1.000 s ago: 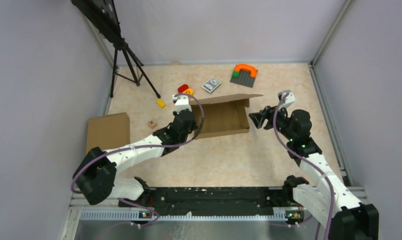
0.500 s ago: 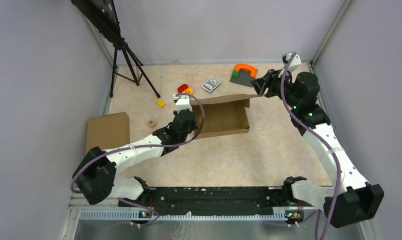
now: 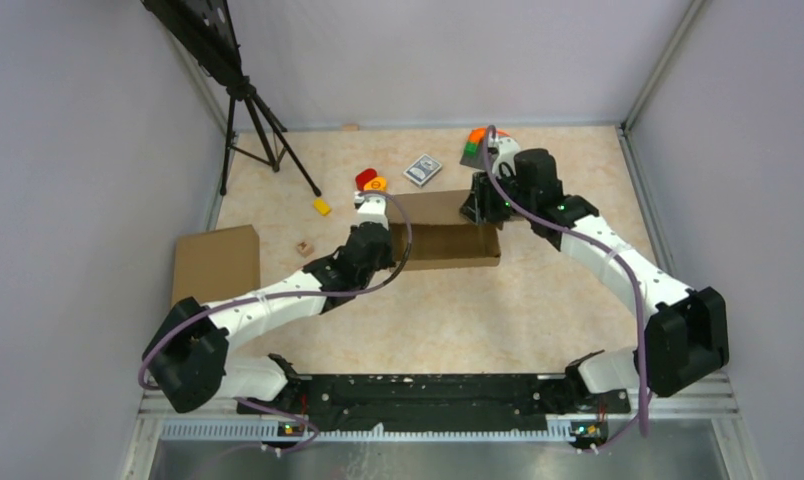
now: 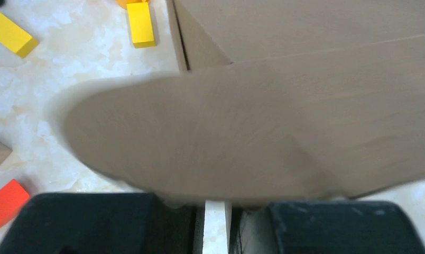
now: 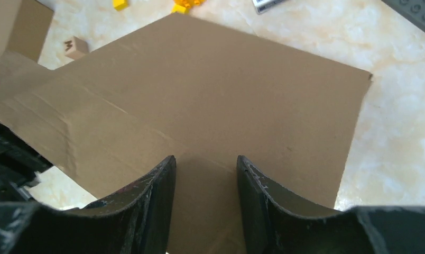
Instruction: Fold the paper box
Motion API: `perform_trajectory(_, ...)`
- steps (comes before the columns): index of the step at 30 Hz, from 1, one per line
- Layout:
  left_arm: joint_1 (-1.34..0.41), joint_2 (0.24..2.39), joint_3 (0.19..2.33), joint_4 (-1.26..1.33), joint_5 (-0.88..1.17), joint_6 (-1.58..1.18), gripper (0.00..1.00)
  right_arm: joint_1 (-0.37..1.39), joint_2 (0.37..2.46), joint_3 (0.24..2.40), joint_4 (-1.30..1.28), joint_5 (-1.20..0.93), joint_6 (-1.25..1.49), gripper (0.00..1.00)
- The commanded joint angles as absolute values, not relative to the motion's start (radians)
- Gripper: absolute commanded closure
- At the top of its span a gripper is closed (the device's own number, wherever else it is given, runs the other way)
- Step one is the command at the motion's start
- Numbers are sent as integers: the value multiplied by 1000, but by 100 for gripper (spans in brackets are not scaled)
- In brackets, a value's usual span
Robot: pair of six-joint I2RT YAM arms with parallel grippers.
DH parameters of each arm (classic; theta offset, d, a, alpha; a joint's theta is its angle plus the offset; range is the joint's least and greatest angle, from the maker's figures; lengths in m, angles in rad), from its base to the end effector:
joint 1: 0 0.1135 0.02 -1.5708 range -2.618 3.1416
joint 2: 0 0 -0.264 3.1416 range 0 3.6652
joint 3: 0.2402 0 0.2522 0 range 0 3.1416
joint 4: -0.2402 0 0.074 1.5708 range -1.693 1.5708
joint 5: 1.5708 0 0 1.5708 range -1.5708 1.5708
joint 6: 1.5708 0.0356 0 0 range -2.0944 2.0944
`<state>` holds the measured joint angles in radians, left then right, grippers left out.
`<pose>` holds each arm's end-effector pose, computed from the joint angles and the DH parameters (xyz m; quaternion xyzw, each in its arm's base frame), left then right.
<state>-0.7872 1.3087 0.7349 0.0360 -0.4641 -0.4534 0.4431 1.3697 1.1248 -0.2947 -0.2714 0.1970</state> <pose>0.2095 -0.1877 0.2317 0.0286 0.8534 -0.1166 0.5073 0.2781 0.1425 0.3154 -0.1720 0.8473 0.2654 0.4267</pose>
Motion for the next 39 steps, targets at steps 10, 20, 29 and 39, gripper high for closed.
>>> perform_trajectory(10,-790,1162,789,-313,-310,-509,60,444,1360,1045,-263,-242,183,54)
perform_trajectory(20,-786,959,895,-653,-322,-570,53,446,1368,1000,-245,-254,195,54)
perform_trajectory(29,-598,990,1007,-567,-95,-517,53,462,1341,887,-202,-243,223,54)
perform_trajectory(39,-568,1304,1203,-494,-44,-446,55,462,1322,873,-212,-235,223,53)
